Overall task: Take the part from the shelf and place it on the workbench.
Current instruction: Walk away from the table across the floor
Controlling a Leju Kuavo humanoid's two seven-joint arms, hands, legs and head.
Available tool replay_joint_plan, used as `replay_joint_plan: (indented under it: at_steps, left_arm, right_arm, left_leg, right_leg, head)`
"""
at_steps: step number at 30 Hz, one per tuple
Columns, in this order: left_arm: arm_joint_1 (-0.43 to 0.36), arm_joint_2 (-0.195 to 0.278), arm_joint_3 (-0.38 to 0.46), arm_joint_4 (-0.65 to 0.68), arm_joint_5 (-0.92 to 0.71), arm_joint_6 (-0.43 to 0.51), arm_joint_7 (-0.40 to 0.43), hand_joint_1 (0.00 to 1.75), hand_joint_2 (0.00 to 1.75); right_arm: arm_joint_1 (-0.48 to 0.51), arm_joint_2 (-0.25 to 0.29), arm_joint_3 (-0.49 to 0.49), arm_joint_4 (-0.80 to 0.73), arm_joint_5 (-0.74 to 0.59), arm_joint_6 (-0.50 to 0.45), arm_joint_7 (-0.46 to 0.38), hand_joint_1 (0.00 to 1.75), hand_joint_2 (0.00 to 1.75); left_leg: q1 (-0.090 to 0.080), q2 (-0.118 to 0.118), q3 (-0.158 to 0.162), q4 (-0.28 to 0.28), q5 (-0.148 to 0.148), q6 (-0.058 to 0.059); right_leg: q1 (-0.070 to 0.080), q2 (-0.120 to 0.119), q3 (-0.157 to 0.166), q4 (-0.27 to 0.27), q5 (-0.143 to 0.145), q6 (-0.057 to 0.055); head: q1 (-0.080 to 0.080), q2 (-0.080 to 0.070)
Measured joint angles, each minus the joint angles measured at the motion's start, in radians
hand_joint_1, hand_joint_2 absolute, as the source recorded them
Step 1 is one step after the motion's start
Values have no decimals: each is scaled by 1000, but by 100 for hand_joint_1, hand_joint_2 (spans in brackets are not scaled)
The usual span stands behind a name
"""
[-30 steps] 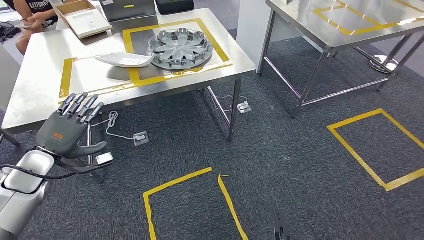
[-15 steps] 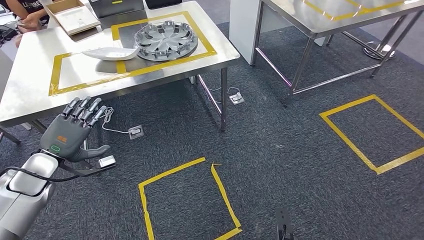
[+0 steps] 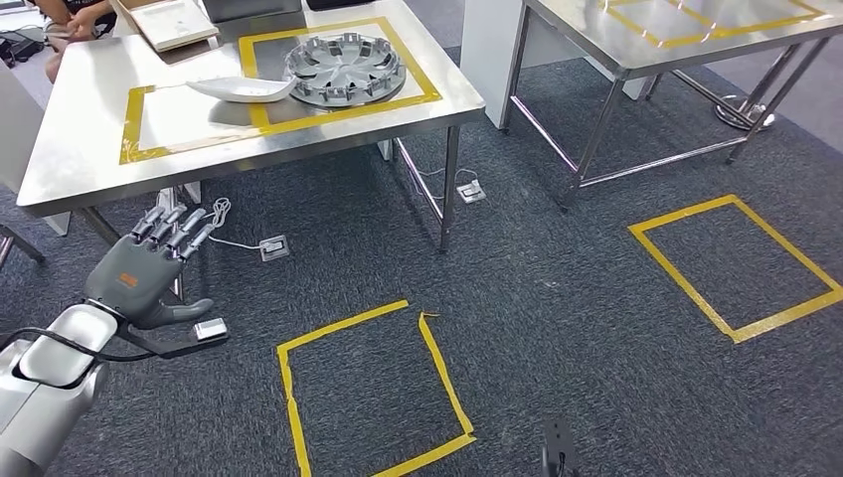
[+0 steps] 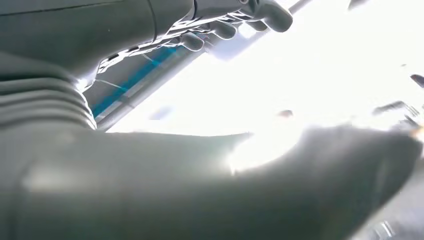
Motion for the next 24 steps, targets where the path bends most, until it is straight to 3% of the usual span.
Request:
replay_joint_plan:
  at_steps: [1,2,3,6,7,10,11,19,24]
  left_arm:
    - [4,-1,0,7,0,-17,-2,0,175]
    - [8,-1,0,12,-1,-28,10,0,175]
    - [12,-2,0,17,-3,-34,36,0,175]
    - [14,-8,0,25,-9,-27,103,0,175]
    - [14,-8,0,26,-8,-23,103,0,175]
    - [16,-8,5,31,7,-30,72,0,175]
    - [16,-9,8,33,9,-37,64,0,175]
    - [15,-9,16,39,-2,-40,58,0,175]
    - [16,-9,25,40,11,-61,34,0,175]
  right_arm:
    - [0,0,-3,0,-4,9,-4,0,175]
    - [1,0,-6,0,-8,14,-6,0,175]
    - [1,-1,-8,0,-9,17,-6,0,175]
    - [1,0,-11,0,-10,20,-11,0,175]
    - [0,0,-12,0,-11,21,-14,0,175]
    - [0,1,-19,1,-18,26,-26,0,44]
    - [0,1,-22,1,-20,27,-28,0,0]
    - [-1,0,-28,1,-20,36,-35,0,0]
    - [-1,-1,-29,1,-19,37,-35,0,0]
  left_leg:
    - [-1,0,-5,2,3,1]
    - [-1,0,-9,4,4,2]
    - [0,0,-12,8,4,1]
    - [3,-2,-21,27,-5,-8]
    - [1,-3,-26,33,-7,-12]
    - [-5,-6,-34,35,-5,-22]
    - [-5,-5,-33,33,-5,-24]
    - [-4,-5,-31,26,1,-34]
    - [-4,-5,-31,26,4,-34]
  right_leg:
    - [-1,0,-20,55,-22,4]
    - [-2,0,-26,79,-25,8]
    - [-5,0,-12,64,-9,14]
    - [-16,1,87,-115,65,29]
    - [-16,1,107,-155,72,21]
    - [-12,1,113,-174,64,-9]
    - [-12,1,113,-174,64,-8]
    - [-7,2,112,-174,66,-14]
    - [-8,2,113,-174,69,-14]
  head:
    - [0,0]
    - [0,0]
    - [0,0]
    - [2,0]
    - [3,0]
    - [2,0]
    - [2,0]
    - [2,0]
    - [2,0]
